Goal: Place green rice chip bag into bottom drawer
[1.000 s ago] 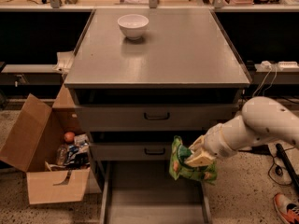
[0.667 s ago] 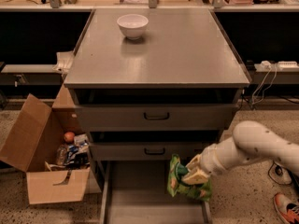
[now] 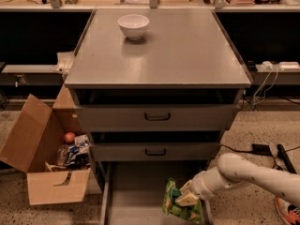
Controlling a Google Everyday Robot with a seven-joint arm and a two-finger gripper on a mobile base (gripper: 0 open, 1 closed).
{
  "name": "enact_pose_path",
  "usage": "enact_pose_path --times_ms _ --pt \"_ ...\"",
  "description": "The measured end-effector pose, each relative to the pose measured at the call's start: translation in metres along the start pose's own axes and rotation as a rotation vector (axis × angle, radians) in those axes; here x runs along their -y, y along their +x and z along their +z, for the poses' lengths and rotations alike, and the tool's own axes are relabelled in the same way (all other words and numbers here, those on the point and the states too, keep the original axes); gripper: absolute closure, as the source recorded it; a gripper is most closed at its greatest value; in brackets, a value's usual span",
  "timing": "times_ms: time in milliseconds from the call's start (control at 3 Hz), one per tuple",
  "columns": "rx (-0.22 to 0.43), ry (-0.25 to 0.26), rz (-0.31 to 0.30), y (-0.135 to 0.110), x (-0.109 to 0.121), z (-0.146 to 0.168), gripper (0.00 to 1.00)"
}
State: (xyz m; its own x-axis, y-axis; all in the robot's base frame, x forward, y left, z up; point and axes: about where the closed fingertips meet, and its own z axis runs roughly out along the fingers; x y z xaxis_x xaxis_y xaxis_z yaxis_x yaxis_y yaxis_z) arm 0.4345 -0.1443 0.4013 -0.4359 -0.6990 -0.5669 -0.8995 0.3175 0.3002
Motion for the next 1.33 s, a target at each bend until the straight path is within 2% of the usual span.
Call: enact_pose_path --times_ms 333,667,1333 --pt "-0.034 -0.037 0.06 0.033 0.017 0.051 1.0" --pt "-0.052 -0.069 0.112 0.056 0.034 0.093 1.0" --pt "-0.058 -0.121 0.19 0.077 0.066 0.152 1.0"
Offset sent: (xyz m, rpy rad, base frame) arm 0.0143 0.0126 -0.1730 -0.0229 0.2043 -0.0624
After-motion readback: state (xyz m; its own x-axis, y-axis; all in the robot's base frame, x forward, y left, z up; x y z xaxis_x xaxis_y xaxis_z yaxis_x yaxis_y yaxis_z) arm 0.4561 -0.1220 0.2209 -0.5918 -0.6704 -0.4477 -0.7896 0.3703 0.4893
